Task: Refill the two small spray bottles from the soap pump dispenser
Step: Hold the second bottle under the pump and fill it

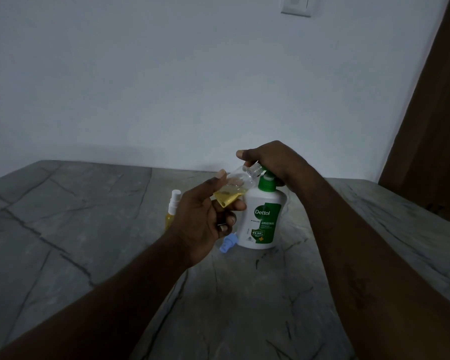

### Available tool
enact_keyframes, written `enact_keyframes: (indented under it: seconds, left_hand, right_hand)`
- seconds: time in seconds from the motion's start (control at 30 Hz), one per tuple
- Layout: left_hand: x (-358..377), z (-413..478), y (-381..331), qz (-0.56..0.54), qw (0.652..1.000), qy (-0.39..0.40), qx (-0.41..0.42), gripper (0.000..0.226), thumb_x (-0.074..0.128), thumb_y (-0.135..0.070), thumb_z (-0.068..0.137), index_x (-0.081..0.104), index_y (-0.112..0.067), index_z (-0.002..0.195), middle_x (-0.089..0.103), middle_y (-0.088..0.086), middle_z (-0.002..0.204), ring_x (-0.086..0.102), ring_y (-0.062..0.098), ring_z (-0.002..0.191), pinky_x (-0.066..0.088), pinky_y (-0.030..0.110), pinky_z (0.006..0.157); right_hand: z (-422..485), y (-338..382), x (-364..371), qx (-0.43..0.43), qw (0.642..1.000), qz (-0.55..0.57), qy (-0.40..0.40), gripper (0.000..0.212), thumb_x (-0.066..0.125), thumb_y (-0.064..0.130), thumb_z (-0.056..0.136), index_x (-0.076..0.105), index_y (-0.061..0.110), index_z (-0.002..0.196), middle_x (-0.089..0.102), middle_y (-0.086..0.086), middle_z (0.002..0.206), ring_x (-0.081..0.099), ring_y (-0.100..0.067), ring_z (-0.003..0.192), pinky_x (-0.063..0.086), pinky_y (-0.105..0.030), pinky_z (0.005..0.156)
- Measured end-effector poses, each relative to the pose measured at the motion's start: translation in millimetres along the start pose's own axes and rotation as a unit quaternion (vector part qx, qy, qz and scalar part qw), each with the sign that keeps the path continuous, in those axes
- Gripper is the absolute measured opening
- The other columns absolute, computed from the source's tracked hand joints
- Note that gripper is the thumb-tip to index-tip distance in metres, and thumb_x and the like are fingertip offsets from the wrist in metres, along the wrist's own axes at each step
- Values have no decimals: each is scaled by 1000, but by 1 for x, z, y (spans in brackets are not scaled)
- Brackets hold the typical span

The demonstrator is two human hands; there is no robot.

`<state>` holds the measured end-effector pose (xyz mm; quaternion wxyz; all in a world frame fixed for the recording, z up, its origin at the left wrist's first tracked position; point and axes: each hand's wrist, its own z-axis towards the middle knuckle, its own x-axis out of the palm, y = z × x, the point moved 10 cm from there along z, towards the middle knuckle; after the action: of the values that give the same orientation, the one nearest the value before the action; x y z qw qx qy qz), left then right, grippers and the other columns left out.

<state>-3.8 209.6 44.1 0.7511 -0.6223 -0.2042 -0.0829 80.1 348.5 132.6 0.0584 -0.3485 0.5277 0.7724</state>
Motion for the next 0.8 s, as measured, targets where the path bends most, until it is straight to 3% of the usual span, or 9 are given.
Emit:
enact_keyframes:
  seconds: [0.37,0.8]
  left_hand:
    - [0,1,3,5,1000,6,-9,48,49,-49,98,69,-14,123,66,8,80,47,14,58,29,26,53]
    - [0,-1,2,6,1000,-3,-8,50,51,-49,93,68,-13,123,67,8,78,48,14,57,31,26,52]
  right_hand:
    - [-5,20,-14,-64,997,-26,-46,40,69,51,91,79,13,85,68,3,75,61,-12,67,48,-27,61]
    - [1,6,-3,-14,1000,-15,-3,32,79,46,83,78,14,86,62,1,72,53,-15,60,42,-27,56]
